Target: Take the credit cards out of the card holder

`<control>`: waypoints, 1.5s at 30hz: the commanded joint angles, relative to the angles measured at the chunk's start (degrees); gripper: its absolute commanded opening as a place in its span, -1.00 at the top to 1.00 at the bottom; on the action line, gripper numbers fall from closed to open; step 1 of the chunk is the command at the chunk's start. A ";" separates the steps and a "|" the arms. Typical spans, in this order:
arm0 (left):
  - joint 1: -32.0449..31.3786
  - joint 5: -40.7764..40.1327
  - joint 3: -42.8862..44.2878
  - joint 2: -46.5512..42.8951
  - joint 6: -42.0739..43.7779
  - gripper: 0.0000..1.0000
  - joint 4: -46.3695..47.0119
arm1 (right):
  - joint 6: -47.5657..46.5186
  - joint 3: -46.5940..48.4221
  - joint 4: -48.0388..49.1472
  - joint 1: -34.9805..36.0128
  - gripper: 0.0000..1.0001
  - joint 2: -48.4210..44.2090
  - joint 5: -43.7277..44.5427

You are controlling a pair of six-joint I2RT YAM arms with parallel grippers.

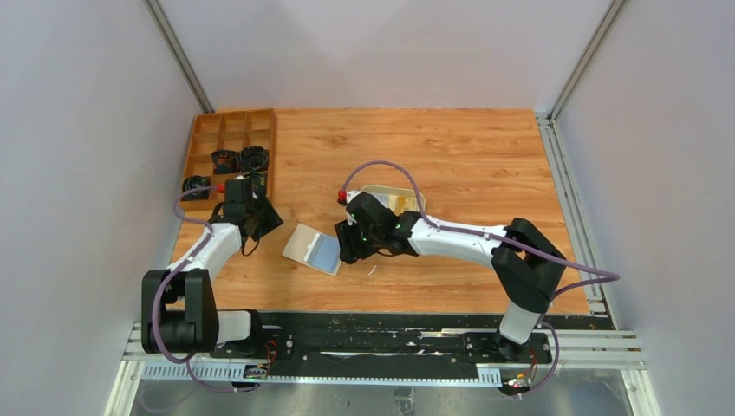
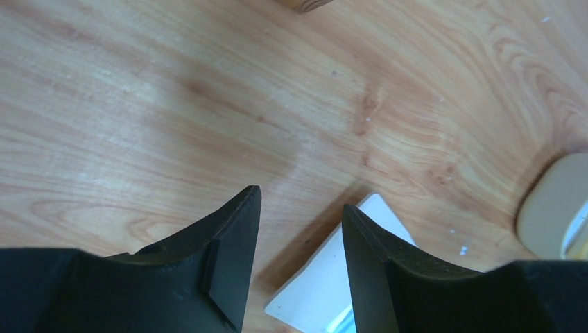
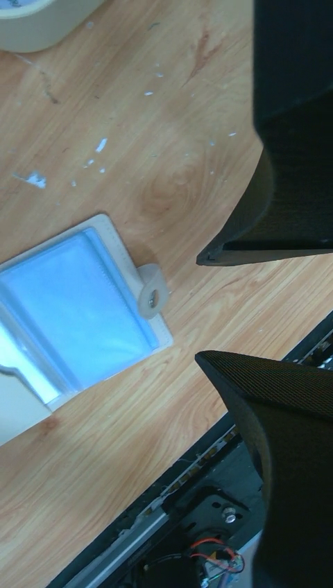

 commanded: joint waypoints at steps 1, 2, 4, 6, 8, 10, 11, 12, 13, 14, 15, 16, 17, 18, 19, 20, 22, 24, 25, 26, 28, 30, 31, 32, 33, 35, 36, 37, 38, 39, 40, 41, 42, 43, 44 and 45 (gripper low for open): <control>0.68 -3.32 -2.05 1.38 1.20 -0.07 0.35 | 1.82 7.87 -6.43 0.99 -0.05 3.76 3.63; 0.72 -4.31 -2.28 1.73 1.13 -0.07 0.76 | 2.27 9.71 -7.93 1.06 -0.05 4.68 4.19; 0.73 -4.94 -2.66 2.26 1.10 -0.07 1.63 | 2.72 12.55 -10.26 1.31 -0.05 6.07 5.76; 0.76 -5.45 -2.71 2.97 1.38 -0.06 2.03 | 3.01 15.22 -12.53 1.80 -0.05 7.36 7.65; 0.89 -5.89 -2.90 3.30 1.74 -0.06 2.07 | 3.53 18.85 -16.25 2.14 -0.06 9.30 9.61; 1.14 -6.48 -3.27 3.42 2.26 -0.05 2.35 | 3.93 22.62 -19.81 2.58 -0.06 11.45 10.81; 1.43 -6.34 -3.42 3.43 2.32 -0.06 2.54 | 4.16 24.32 -21.42 2.78 -0.06 12.86 11.43; 1.53 -5.96 -3.57 3.50 2.27 -0.05 2.70 | 4.35 26.31 -23.07 2.90 -0.06 13.57 11.85; 1.59 -5.51 -3.67 3.52 2.16 -0.05 2.94 | 4.42 28.27 -24.90 3.06 -0.06 14.67 12.30; 1.68 -5.09 -3.79 3.51 2.09 -0.05 3.14 | 4.39 30.10 -26.69 3.28 -0.06 16.13 12.76; 1.68 -4.77 -3.84 3.42 2.00 -0.05 3.39 | 4.36 32.06 -28.20 3.46 -0.06 17.04 13.63; 1.69 -4.55 -4.00 3.41 1.91 -0.05 3.73 | 4.27 33.14 -29.29 3.60 -0.06 17.81 14.29; 1.67 -4.39 -4.09 3.51 1.82 -0.05 4.09 | 4.21 34.10 -30.37 3.62 -0.06 18.52 14.84; 1.69 -4.03 -4.18 3.64 1.81 -0.05 4.26 | 4.24 35.15 -31.36 3.71 -0.06 19.36 15.24; 1.69 -3.63 -4.23 3.66 1.76 -0.05 4.43 | 4.32 36.21 -32.40 3.72 -0.06 20.12 15.34; 1.69 -3.24 -4.24 3.73 1.72 -0.05 4.55 | 4.41 37.45 -33.68 3.76 -0.06 20.96 15.52; 1.69 -3.10 -4.34 3.62 1.79 -0.05 4.90 | 4.28 39.53 -35.58 4.00 -0.05 22.64 16.28; 1.68 -3.09 -4.42 3.61 1.96 -0.05 5.06 | 4.00 41.26 -37.23 4.43 -0.05 24.19 17.20; 1.69 -3.09 -4.38 3.64 2.05 -0.05 5.17 | 3.93 42.07 -37.99 4.61 -0.05 24.89 17.35; 1.69 -3.09 -4.39 3.64 2.14 -0.05 5.29 | 3.87 42.66 -38.64 4.73 -0.04 25.42 17.40; 1.65 -3.09 -4.66 3.65 2.20 -0.05 5.87 | 3.89 42.86 -39.06 4.79 -0.02 25.92 17.46; 1.69 -3.09 -4.95 3.87 2.06 -0.04 6.41 | 3.76 42.69 -39.12 4.85 0.01 26.04 17.57; 1.69 -2.03 -4.97 4.03 1.99 -0.04 6.64 | 3.88 42.60 -39.37 4.86 0.03 26.06 17.71; 1.69 -1.62 -5.04 4.02 1.92 -0.03 6.71 | 3.89 42.46 -39.44 4.82 0.04 26.04 17.77; 1.65 -1.45 -5.15 3.98 1.84 -0.02 6.79 | 3.88 42.20 -39.50 4.85 0.05 25.83 17.87; 1.69 -1.30 -5.52 3.66 1.80 -0.02 6.99 | 4.03 41.77 -39.60 4.85 0.07 25.55 18.12; 1.69 -1.21 -5.60 3.54 1.72 -0.02 7.04 | 4.07 41.52 -39.68 4.86 0.09 25.45 18.19; 1.69 -1.10 -5.70 3.52 1.72 -0.02 7.09 | 4.16 41.30 -39.73 4.84 0.10 25.44 18.21; 1.69 -1.01 -5.81 3.43 1.67 -0.01 7.10 | 4.18 41.12 -39.84 4.86 0.12 25.38 18.23; 1.69 -0.91 -5.87 3.36 1.71 -0.02 7.19 | 4.18 40.90 -39.94 4.86 0.13 25.36 18.22; 1.69 -0.83 -5.94 3.35 1.64 -0.02 7.26 | 4.32 40.58 -39.95 4.86 0.15 25.29 18.29; 1.69 -0.73 -6.09 3.26 1.63 -0.02 7.39 | 4.34 40.13 -39.95 4.86 0.17 25.19 18.28; 1.69 -0.64 -6.13 3.19 1.54 -0.01 7.49 | 4.39 39.90 -39.89 4.85 0.19 25.22 18.32; 1.69 -0.58 -6.26 3.22 1.53 -0.01 7.53 | 4.48 39.74 -39.87 4.84 0.21 25.26 18.30; 1.67 -0.55 -6.23 3.24 1.54 -0.01 7.49 | 4.50 39.62 -39.88 4.86 0.24 25.41 18.23; 1.69 -0.55 -6.27 3.16 1.54 -0.01 7.47 | 4.44 39.55 -39.86 4.85 0.26 25.51 18.28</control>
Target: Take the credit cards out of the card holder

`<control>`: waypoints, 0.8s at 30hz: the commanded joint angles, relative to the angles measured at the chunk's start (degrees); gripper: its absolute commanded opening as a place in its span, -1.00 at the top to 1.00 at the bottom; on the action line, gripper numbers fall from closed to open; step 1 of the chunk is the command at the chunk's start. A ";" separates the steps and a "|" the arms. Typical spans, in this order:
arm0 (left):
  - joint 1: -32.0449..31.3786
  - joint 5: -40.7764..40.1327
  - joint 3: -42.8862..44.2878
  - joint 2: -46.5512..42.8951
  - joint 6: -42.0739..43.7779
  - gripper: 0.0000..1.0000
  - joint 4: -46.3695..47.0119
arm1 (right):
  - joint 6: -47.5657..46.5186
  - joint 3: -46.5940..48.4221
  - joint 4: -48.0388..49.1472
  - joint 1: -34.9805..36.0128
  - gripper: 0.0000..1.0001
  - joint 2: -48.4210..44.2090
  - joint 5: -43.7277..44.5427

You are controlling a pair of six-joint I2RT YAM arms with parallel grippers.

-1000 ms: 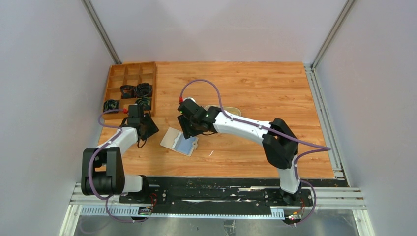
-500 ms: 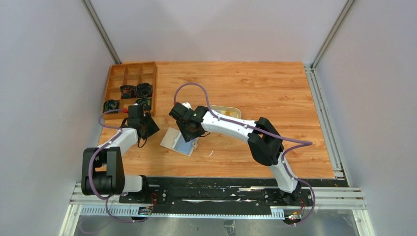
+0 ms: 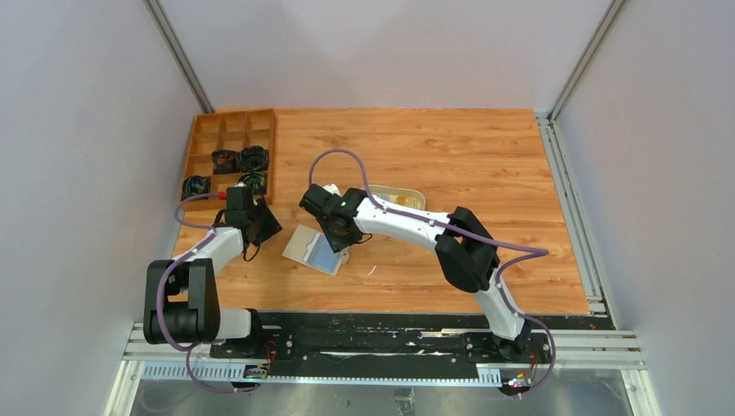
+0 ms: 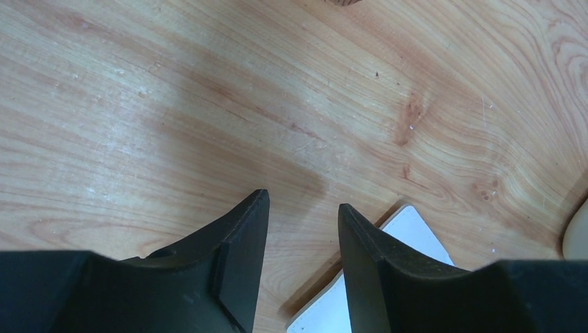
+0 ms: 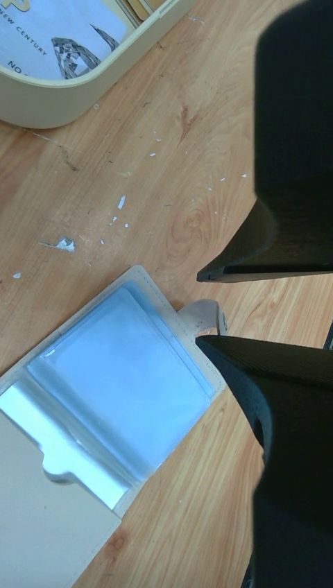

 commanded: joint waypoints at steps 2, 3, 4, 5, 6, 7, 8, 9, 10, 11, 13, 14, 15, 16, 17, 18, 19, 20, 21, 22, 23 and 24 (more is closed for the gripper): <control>0.42 0.81 -1.08 -0.35 0.25 -0.01 0.04 | 0.75 -1.28 -2.35 0.64 0.29 0.26 1.55; 0.42 0.81 -1.08 -0.48 0.27 -0.01 0.06 | 0.77 -1.38 -2.28 0.66 0.29 0.22 1.56; 0.42 0.77 -1.12 -0.57 0.25 -0.01 0.02 | 0.78 -1.33 -2.19 0.66 0.28 0.19 1.53; 0.42 0.78 -1.06 -0.59 0.22 0.00 0.06 | 0.67 -1.10 -2.10 0.66 0.28 0.18 1.38; 0.42 0.73 -1.00 -0.58 0.24 0.00 -0.03 | 0.68 -0.63 -2.07 0.66 0.28 0.26 1.26; 0.42 0.84 -0.96 -0.47 0.26 0.00 -0.04 | 0.55 -0.21 -2.04 0.66 0.28 0.34 1.23; 0.42 1.10 -0.93 -0.36 0.22 0.00 -0.08 | 0.59 0.03 -2.09 0.66 0.30 0.31 1.23; 0.42 1.44 -0.92 -0.33 0.19 0.00 -0.11 | 0.53 0.10 -2.08 0.71 0.32 0.35 1.23; 0.42 1.56 -0.94 -0.38 0.19 0.00 -0.12 | 0.45 -0.09 -2.12 0.69 0.34 0.23 1.18; 0.42 1.92 -1.02 -0.60 0.11 0.00 -0.21 | 0.42 -0.47 -2.21 0.67 0.36 0.00 1.11; 0.42 2.37 -1.46 -1.12 0.02 0.00 -0.35 | 0.59 -2.03 -2.26 0.68 0.40 -0.86 0.78; 0.42 2.58 -1.72 -1.61 -0.17 0.00 -0.48 | 0.75 -3.09 -2.13 0.74 0.42 -1.38 0.66; 0.42 3.08 -2.08 -1.91 -0.43 0.00 -0.43 | 1.02 -4.34 -1.59 0.83 0.44 -2.07 0.48; 0.42 3.65 -2.51 -2.25 -0.69 0.00 -0.36 | 1.11 -5.47 -1.34 0.91 0.46 -2.64 0.34; 0.42 4.21 -3.16 -2.54 -1.09 0.00 -0.18 | 1.29 -6.82 -0.86 1.00 0.48 -3.21 0.22; 0.42 4.83 -3.73 -2.79 -1.47 0.00 0.00 | 1.49 -7.93 -0.60 1.09 0.50 -3.70 0.06; 0.42 5.38 -4.22 -3.06 -1.82 0.00 0.25 | 1.72 -9.09 -0.43 1.16 0.53 -4.15 0.02; 0.47 5.87 -4.76 -3.32 -2.14 0.00 0.35 | 1.93 -10.20 -0.15 1.14 0.58 -4.68 -0.28; 0.43 6.43 -5.26 -3.63 -2.37 0.00 0.54 | 2.09 -11.53 0.12 1.26 0.64 -5.19 -0.33; 0.43 6.92 -5.78 -4.02 -2.63 0.00 0.62 | 2.24 -12.19 0.35 1.30 0.69 -5.43 -0.41; 0.40 7.43 -6.24 -4.46 -2.81 0.00 0.61 | 2.38 -13.26 0.65 1.28 0.75 -5.87 -0.39; 0.42 7.84 -6.63 -4.98 -3.00 0.01 0.47 | 2.51 -13.99 0.92 1.28 0.82 -6.14 -0.36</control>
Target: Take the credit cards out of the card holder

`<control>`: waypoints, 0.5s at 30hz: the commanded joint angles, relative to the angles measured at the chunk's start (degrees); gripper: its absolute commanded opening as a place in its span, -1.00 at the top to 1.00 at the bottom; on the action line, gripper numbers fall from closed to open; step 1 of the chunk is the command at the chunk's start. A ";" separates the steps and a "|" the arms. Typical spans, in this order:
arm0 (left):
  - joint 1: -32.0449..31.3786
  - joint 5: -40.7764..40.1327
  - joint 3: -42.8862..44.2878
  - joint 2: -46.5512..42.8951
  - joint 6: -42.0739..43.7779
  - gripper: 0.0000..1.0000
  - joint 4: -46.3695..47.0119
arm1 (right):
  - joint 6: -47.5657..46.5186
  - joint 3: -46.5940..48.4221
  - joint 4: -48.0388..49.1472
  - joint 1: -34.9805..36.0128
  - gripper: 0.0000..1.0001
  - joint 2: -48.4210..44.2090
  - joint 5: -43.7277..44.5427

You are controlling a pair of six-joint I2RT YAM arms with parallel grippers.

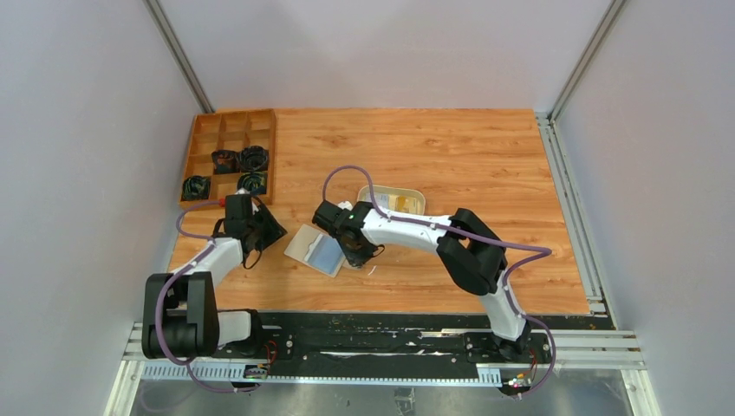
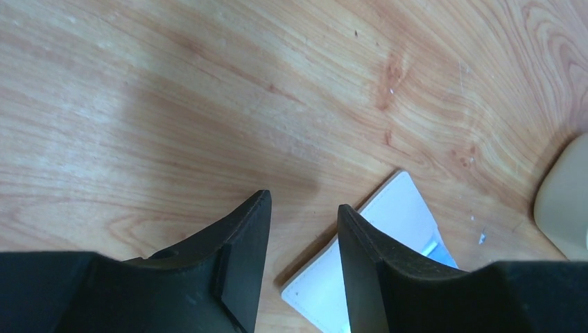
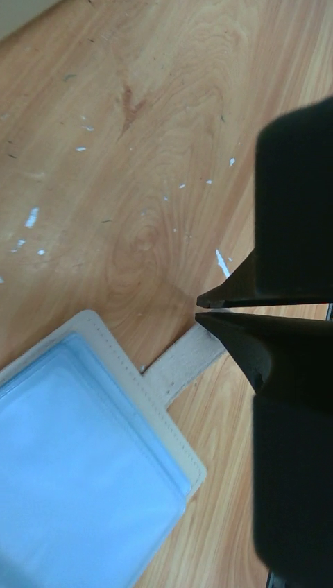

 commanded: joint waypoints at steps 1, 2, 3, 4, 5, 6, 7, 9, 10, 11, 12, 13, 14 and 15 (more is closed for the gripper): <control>0.29 3.38 -3.06 -2.01 -1.33 0.00 -1.63 | 1.53 -3.78 0.28 0.97 0.90 -3.42 -0.15; 0.29 3.75 -3.39 -2.92 -1.42 0.00 -1.93 | 1.60 -4.22 0.52 0.97 0.98 -3.42 -0.18; 0.29 3.93 -3.74 -3.41 -1.46 0.00 -2.33 | 1.55 -4.46 0.64 0.98 1.00 -3.42 -0.10; 0.29 4.20 -4.01 -4.12 -1.53 0.00 -2.81 | 1.57 -4.61 0.70 0.97 1.00 -3.41 -0.04; 0.29 4.37 -4.27 -5.00 -1.56 0.01 -3.15 | 1.57 -4.79 0.81 0.98 1.00 -3.34 -0.02; 0.29 4.57 -4.61 -6.16 -1.63 0.00 -3.62 | 1.59 -5.00 1.02 0.93 1.00 -3.41 0.08; 0.29 4.74 -4.89 -6.80 -1.64 0.00 -3.97 | 1.61 -5.21 1.20 0.97 1.00 -3.42 0.19; 0.29 4.94 -5.63 -8.25 -1.72 0.01 -4.71 | 1.31 -5.78 1.93 0.88 1.00 -3.73 0.35; 0.29 5.10 -5.97 -8.82 -1.78 0.00 -4.87 | 1.21 -5.98 2.38 0.77 1.00 -3.80 0.20; 0.29 5.28 -6.41 -9.30 -1.88 0.00 -4.98 | 1.10 -6.27 2.67 0.65 1.00 -3.78 0.03; 0.29 5.44 -6.87 -9.70 -2.03 0.00 -5.07 | 0.97 -6.52 3.03 0.56 1.00 -3.83 -0.15; 0.29 5.62 -7.30 -9.99 -2.14 0.01 -5.09 | 0.86 -6.76 3.34 0.44 1.00 -4.04 -0.31; 0.29 5.82 -7.67 -10.27 -2.25 0.00 -5.01 | 0.87 -7.44 3.95 0.36 1.00 -4.72 -0.62; 0.29 5.98 -8.04 -10.45 -2.34 0.00 -5.05 | 0.77 -7.83 4.79 0.36 1.00 -5.24 -0.83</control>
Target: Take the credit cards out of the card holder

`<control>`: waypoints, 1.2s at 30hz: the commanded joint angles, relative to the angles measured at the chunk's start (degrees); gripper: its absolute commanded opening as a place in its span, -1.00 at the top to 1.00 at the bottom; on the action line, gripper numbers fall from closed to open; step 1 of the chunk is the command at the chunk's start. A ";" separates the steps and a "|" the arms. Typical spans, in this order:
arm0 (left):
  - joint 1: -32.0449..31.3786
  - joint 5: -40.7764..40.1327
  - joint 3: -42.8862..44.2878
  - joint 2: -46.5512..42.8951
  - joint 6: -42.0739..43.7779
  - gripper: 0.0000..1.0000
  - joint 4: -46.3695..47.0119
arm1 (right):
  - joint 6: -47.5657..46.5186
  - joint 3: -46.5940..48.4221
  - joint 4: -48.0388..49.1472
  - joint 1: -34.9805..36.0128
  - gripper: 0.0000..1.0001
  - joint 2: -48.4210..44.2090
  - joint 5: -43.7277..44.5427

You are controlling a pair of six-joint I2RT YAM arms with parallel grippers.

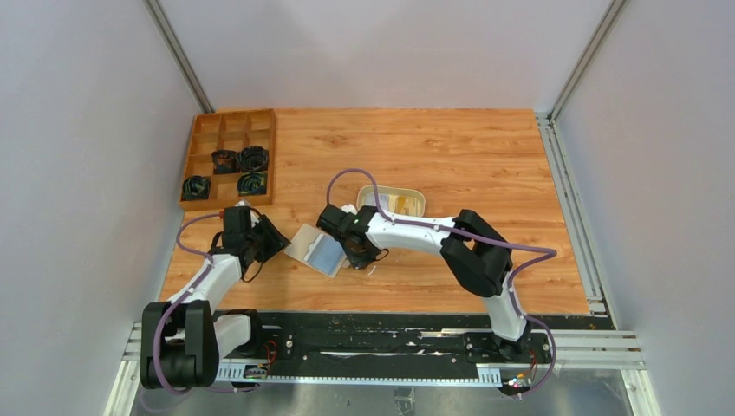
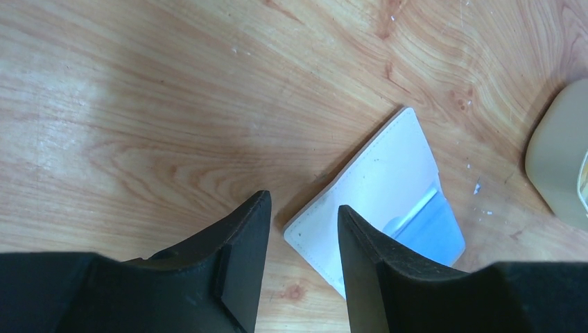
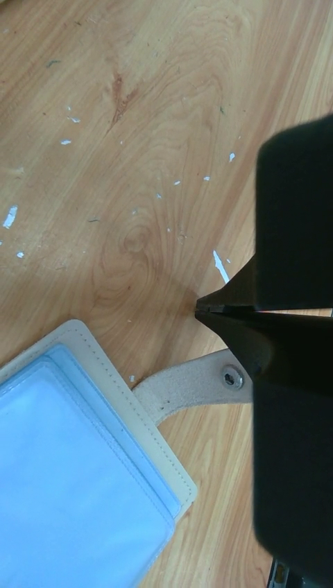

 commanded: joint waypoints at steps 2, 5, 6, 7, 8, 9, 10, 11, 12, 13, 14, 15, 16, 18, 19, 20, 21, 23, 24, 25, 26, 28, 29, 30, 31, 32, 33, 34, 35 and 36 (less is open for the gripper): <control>0.27 1.78 -2.52 -1.44 -0.61 0.00 -2.01 | -0.16 -4.46 4.61 0.14 0.89 -5.05 -1.52; 0.25 1.90 -3.17 -1.48 -0.84 0.00 -1.37 | -1.33 -9.02 11.75 0.21 0.52 -9.78 -5.32; 0.27 2.04 -3.37 -1.29 -0.95 0.01 -1.08 | -1.71 -10.59 14.34 0.30 0.39 -11.25 -6.47; 0.27 2.16 -3.47 -0.96 -1.04 0.01 -0.71 | -2.13 -11.85 16.59 0.50 0.24 -12.46 -7.39; 0.27 2.37 -3.57 -0.76 -1.14 0.00 -0.46 | -2.58 -12.66 18.23 0.75 0.16 -13.36 -7.86; 0.27 2.51 -3.62 -0.62 -1.27 0.00 -0.21 | -2.95 -13.27 19.59 1.09 0.12 -14.17 -8.08; 0.25 2.60 -3.60 -0.33 -1.36 0.00 0.04 | -3.24 -13.65 20.65 1.43 0.02 -14.67 -8.16; 0.27 2.76 -3.66 -0.20 -1.41 0.00 0.26 | -3.47 -13.89 21.44 1.70 -0.02 -14.88 -8.16; 0.19 2.79 -3.74 -0.09 -1.46 0.00 0.46 | -3.56 -13.77 21.96 1.94 -0.06 -14.84 -8.05; 0.20 2.87 -3.76 -0.06 -1.48 0.00 0.57 | -3.48 -13.56 21.98 2.05 -0.07 -14.50 -7.92; 0.19 2.88 -3.75 0.03 -1.50 0.01 0.62 | -3.31 -13.08 21.78 2.07 -0.09 -13.77 -7.90; 0.18 2.88 -3.75 0.10 -1.42 0.00 0.62 | -3.00 -12.49 21.52 2.07 -0.09 -12.90 -7.89; 0.17 2.88 -3.76 0.08 -1.41 0.00 0.55 | -2.57 -11.54 20.93 2.03 -0.09 -11.96 -7.82; 0.23 2.96 -3.61 0.10 -1.41 0.00 0.58 | -1.70 -10.00 19.70 2.07 -0.10 -10.19 -7.93; 0.15 3.03 -3.60 0.07 -1.41 0.00 0.56 | -1.01 -8.95 18.49 2.07 -0.09 -8.96 -7.70; 0.18 3.05 -3.60 0.05 -1.41 0.00 0.48 | -0.51 -7.59 16.70 2.07 -0.09 -8.03 -7.32; 0.18 3.05 -3.58 -0.01 -1.35 0.00 0.46 | -0.10 -6.41 15.11 2.07 -0.09 -7.26 -6.77; 0.18 3.03 -3.56 0.02 -1.35 0.00 0.50 | 0.27 -5.09 13.34 2.07 -0.08 -6.20 -5.86; 0.18 3.05 -3.51 0.10 -1.35 0.00 0.58 | 0.51 -4.84 12.90 2.04 -0.07 -5.98 -5.38; 0.14 3.12 -3.42 0.26 -1.33 0.01 0.59 | 0.64 -4.57 12.61 2.07 -0.06 -5.84 -4.89; 0.22 3.18 -3.29 0.34 -1.33 0.00 0.59 | 0.90 -4.19 11.97 2.07 -0.05 -5.55 -4.23; 0.16 3.23 -3.19 0.48 -1.25 0.00 0.52 | 1.25 -3.01 9.88 2.07 -0.05 -4.94 -3.13; 0.13 3.16 -3.21 0.54 -1.16 0.00 0.54 | 1.47 -2.68 9.01 2.08 -0.05 -4.91 -2.33; 0.18 3.14 -3.23 0.50 -1.15 0.00 0.49 | 1.71 -2.79 8.52 2.07 -0.05 -5.16 -1.21; 0.19 3.14 -3.23 0.54 -1.15 0.00 0.57 | 1.96 -3.29 8.40 2.07 -0.06 -5.70 -0.36; 0.22 3.13 -3.23 0.58 -1.23 0.01 0.58 | 2.17 -3.90 8.39 2.07 -0.07 -6.42 0.68; 0.11 3.13 -3.23 0.67 -1.24 0.00 0.76 | 2.39 -4.50 8.39 2.07 -0.08 -7.06 1.85; 0.19 3.14 -3.21 0.82 -1.31 0.01 0.91 | 2.56 -5.13 8.28 2.07 -0.10 -7.65 2.92; 0.20 3.14 -3.17 1.07 -1.32 0.00 1.01 | 2.71 -5.49 7.97 2.06 -0.11 -7.97 4.00; 0.17 3.14 -3.08 1.37 -1.33 0.00 1.14 | 2.76 -5.56 7.56 2.07 -0.15 -8.06 4.68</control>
